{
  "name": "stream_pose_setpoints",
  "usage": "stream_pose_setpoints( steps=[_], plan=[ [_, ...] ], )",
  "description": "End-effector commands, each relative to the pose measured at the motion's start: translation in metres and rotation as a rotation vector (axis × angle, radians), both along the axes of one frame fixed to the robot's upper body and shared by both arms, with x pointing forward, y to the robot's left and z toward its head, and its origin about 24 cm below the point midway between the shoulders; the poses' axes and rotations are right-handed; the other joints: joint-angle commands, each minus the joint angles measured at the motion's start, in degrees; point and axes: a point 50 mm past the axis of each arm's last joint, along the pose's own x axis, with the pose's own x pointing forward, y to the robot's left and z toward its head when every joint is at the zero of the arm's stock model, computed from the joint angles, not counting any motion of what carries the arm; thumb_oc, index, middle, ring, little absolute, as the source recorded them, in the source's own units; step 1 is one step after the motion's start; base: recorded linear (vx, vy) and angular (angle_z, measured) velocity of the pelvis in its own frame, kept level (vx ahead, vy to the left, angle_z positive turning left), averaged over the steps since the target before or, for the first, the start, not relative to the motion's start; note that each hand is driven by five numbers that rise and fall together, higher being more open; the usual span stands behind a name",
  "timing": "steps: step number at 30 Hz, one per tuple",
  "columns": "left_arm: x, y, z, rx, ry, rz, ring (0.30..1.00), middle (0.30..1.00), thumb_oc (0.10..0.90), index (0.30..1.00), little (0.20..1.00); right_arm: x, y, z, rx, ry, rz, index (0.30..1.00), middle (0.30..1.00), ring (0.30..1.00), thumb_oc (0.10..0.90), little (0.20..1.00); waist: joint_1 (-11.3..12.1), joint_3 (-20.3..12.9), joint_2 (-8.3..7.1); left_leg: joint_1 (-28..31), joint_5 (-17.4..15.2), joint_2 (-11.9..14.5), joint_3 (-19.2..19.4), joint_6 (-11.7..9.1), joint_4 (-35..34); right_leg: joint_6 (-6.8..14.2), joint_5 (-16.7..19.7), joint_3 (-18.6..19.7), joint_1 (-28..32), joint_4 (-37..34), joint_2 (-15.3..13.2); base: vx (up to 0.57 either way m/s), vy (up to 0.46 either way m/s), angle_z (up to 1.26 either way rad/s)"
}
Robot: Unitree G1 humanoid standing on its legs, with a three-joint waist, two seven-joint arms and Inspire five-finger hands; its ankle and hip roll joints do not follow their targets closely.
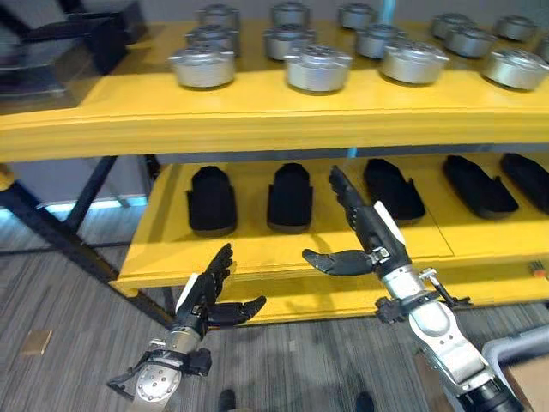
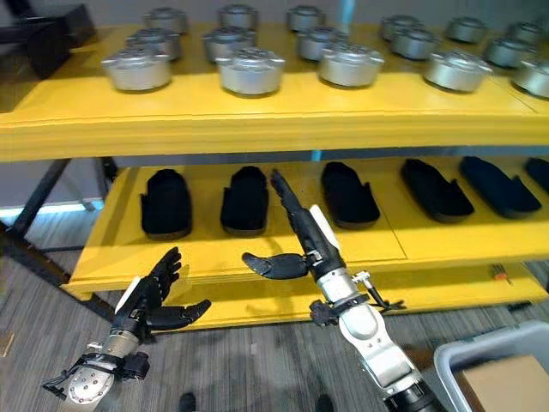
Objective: Move parts from the plastic box to the shelf.
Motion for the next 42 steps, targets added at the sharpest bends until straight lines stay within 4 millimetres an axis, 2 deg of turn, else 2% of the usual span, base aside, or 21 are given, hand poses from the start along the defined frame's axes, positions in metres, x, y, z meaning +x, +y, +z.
stream_pose_setpoints(
  steps=[1,5,10,16,24,32,42],
  plan=[
    [0.029,-0.003,0.05,-0.024,-0.256,-0.078,1.0,1.0,0.9,1.0,1.0,0.011,0.001,0.05,0.031,-0.224,-0.006,1.0,1.0,1.0,0.9,1.0,-0.35,-0.28,-0.5,0.93,-4.7,-1.23,0.91,3.89,0.03,-0.41,-5.23,-7.31,2.68,1.36,-1.76,0.02,-0.035,0.15],
    [0.031,-0.002,0.047,-0.018,-0.239,-0.071,1.0,1.0,0.9,1.0,1.0,0.027,0.02,0.046,-0.045,-0.184,-0.009,1.0,1.0,1.0,0.9,1.0,1.66,-0.14,-0.72,0.91,-4.32,-1.13,0.09,3.79,0.0,-0.47,-5.39,-8.47,3.71,1.37,-1.71,0.03,-0.041,0.1],
    [0.033,-0.004,0.045,0.002,-0.226,-0.097,1.0,1.0,0.9,1.0,1.0,0.041,0.03,0.04,-0.104,-0.177,-0.07,1.0,1.0,1.0,0.9,1.0,2.61,0.3,-0.79,0.81,-3.96,-0.92,-0.35,3.71,0.13,-0.59,-5.7,-8.76,4.06,1.97,-1.67,0.02,-0.031,0.06],
    [0.033,-0.005,0.042,-0.004,-0.202,-0.103,1.0,1.0,0.9,1.0,1.0,0.064,0.022,0.023,-0.141,-0.09,-0.216,1.0,1.0,1.0,0.9,1.0,3.56,1.19,-0.22,0.38,-3.54,-0.66,-0.8,3.61,0.63,-0.68,-6.27,-9.13,4.33,3.2,-1.83,0.01,-0.015,0.1],
    [0.033,-0.003,0.04,-0.013,-0.172,-0.133,1.0,1.0,0.9,1.0,1.0,0.077,0.003,0.009,-0.164,-0.024,-0.341,1.0,1.0,1.0,0.9,1.0,3.85,2.52,0.87,-1.36,-3.41,-0.71,-1.79,3.68,2.32,-1.1,-7.64,-8.57,3.77,6.03,-2.18,0.0,-0.003,0.02],
    [0.036,-0.005,0.044,-0.014,-0.179,-0.157,1.0,1.0,0.9,1.0,1.0,0.084,-0.003,0.017,-0.201,-0.053,-0.391,1.0,1.0,1.0,0.9,1.0,4.1,3.46,1.61,-3.03,-3.08,-1.01,-2.81,3.68,3.55,-1.48,-8.6,-7.75,3.39,7.63,-2.21,-0.01,-0.006,0.05],
    [0.036,-0.004,0.046,-0.023,-0.187,-0.152,1.0,1.0,0.9,1.0,1.0,0.087,0.001,0.037,-0.443,-0.256,-0.417,1.0,1.0,1.0,0.9,1.0,3.86,3.86,2.18,-3.55,-2.67,-0.69,-2.56,3.48,4.01,-1.46,-8.89,-6.84,3.11,8.35,-2.31,0.0,0.0,0.01]
  ],
)
